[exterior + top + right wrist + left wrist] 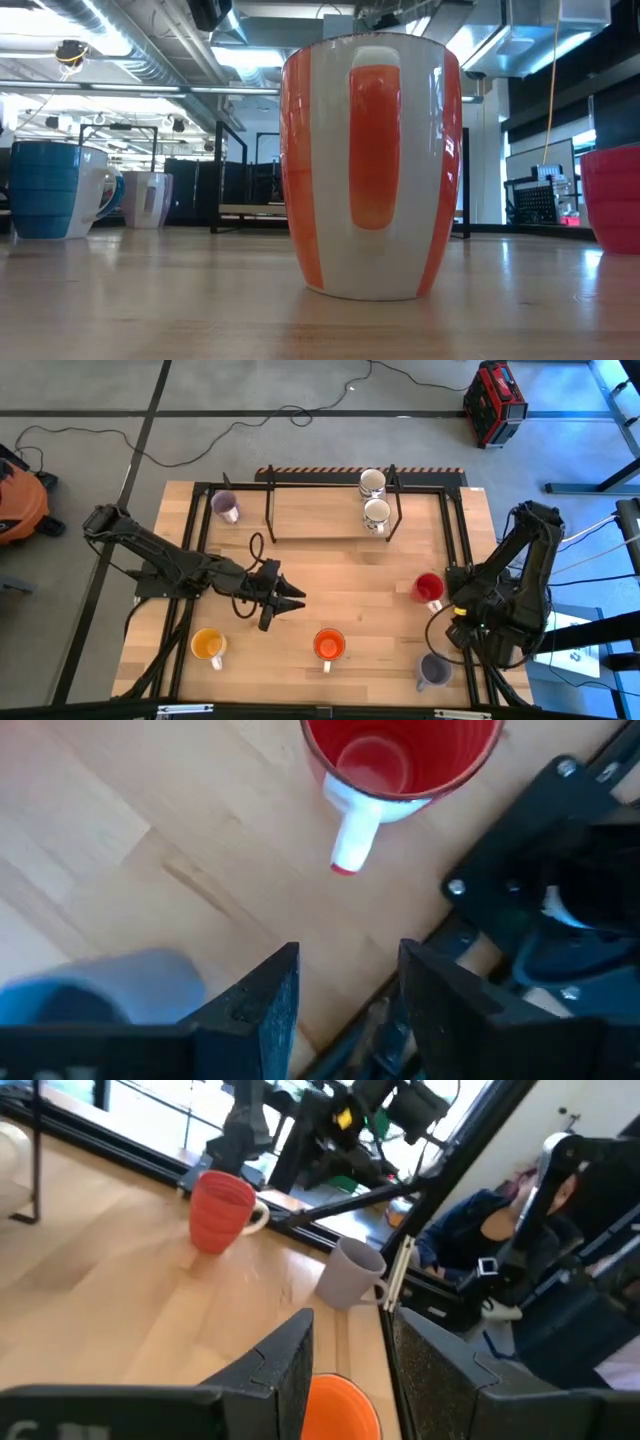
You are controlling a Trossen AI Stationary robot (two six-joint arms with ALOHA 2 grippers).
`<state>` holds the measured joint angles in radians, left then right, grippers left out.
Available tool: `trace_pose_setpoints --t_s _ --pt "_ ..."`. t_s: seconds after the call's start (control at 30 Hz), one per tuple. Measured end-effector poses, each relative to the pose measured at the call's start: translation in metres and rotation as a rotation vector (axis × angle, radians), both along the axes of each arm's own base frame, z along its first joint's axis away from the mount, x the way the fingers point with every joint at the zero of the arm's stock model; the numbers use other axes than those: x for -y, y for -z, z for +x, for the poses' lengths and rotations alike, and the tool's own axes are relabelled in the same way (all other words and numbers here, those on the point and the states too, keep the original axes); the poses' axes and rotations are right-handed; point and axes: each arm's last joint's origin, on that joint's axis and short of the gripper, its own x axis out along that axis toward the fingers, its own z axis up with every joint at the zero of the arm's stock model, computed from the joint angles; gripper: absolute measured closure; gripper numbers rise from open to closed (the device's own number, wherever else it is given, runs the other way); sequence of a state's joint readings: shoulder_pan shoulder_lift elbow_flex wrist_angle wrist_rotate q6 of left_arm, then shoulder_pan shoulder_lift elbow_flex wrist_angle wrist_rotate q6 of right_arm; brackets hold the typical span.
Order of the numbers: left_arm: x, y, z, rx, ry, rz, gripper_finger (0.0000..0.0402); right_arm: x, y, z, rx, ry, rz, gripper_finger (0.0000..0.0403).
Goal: Place coffee mugs
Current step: Put the red mug on the shelf
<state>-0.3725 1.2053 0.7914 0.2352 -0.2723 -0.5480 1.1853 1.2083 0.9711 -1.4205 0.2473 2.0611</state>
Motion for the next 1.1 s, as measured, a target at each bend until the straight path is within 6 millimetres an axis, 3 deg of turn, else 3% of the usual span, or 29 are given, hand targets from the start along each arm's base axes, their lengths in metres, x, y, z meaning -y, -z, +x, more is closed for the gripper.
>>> trace_pose_setpoints --t_s 0.17,0.3,0.73,0.87,1.03,1.1 --pt "0.0 0.0 0.0 0.002 -0.014 0.002 0.0266 0.0 0.034 0.004 0.039 0.046 0.032 0.0244" --pt "-0.001 0.0 0.0 0.004 -0.042 0.007 0.0266 0.008 0.049 0.008 0.028 0.088 0.002 0.0244" --pt "-0.003 0.0 0.0 0.008 -0.079 0.012 0.0266 0.027 0.066 0.02 0.063 0.115 -0.109 0.0248" --pt "-0.003 0.0 0.0 0.008 -0.079 0.013 0.0266 0.026 0.067 0.022 0.064 0.11 -0.115 0.0283" --pt "-0.003 0.0 0.0 0.008 -0.081 0.013 0.0266 0.026 0.067 0.022 0.069 0.105 -0.119 0.0361" --pt "-0.003 0.0 0.0 0.008 -0.084 0.014 0.0266 0.026 0.067 0.022 0.068 0.105 -0.119 0.0368"
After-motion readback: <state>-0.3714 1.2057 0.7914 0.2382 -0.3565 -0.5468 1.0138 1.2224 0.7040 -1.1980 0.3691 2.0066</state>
